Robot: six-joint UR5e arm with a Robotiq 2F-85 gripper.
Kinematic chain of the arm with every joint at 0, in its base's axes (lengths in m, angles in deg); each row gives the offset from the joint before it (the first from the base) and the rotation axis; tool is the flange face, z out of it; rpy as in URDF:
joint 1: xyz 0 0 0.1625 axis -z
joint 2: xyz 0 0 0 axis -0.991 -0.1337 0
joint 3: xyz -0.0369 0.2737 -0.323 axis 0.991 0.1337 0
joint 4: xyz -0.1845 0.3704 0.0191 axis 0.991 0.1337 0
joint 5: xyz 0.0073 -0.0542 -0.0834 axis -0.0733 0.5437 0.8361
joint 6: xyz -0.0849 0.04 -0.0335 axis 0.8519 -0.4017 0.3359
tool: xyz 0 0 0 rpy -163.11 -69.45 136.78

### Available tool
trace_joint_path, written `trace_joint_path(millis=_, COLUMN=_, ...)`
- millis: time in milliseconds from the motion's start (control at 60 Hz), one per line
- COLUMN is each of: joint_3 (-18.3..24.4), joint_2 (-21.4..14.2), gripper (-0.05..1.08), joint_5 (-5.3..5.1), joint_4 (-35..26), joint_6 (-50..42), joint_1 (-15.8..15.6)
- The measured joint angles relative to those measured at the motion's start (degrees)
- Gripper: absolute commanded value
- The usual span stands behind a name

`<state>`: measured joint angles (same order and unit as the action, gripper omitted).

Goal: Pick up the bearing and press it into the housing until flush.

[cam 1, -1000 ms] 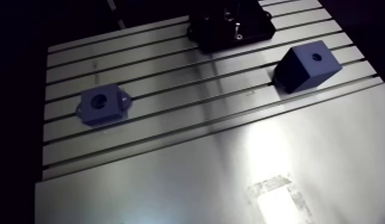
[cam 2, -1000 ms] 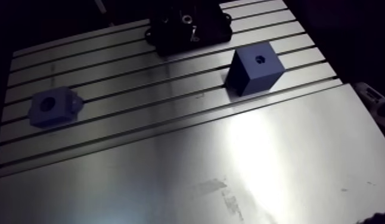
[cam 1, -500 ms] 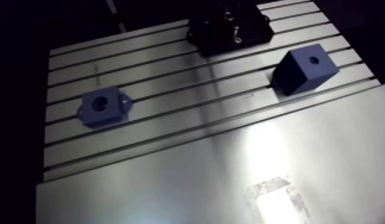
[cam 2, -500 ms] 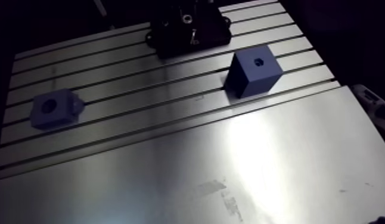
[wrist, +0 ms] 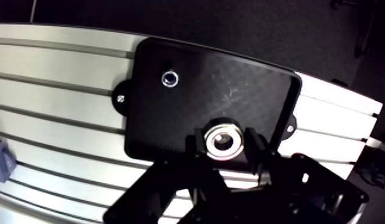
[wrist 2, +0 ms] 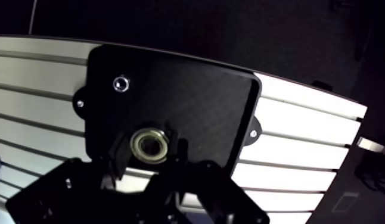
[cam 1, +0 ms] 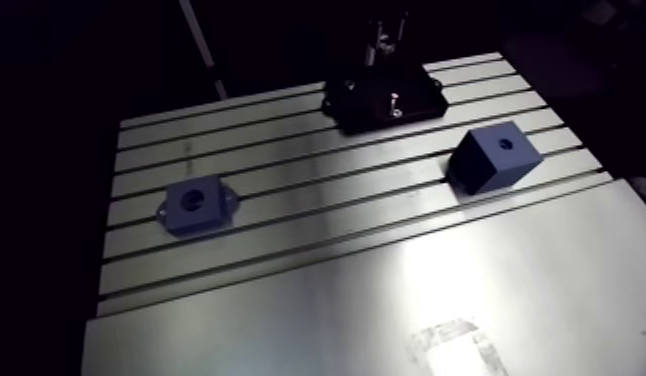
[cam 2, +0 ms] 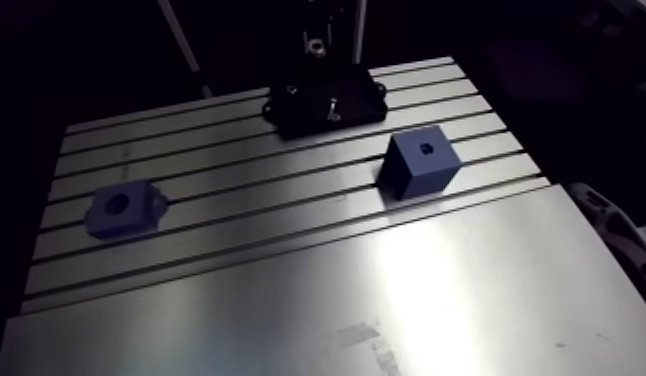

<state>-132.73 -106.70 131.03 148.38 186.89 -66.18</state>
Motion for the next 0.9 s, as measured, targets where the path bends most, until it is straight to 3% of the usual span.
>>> trace_joint_path(millis=317, joint_3=-1.9, joint_2=-6.0, gripper=0.56, joint_5=0.07, joint_4=-5.2, joint_6=-8.2, joint_1=-1.4)
trace_joint_path(millis=900, joint_3=-7.3, joint_2=-13.6, gripper=0.56, joint_5=-0.33, joint_4=-8.5, joint_6=-19.0, joint_1=-8.8)
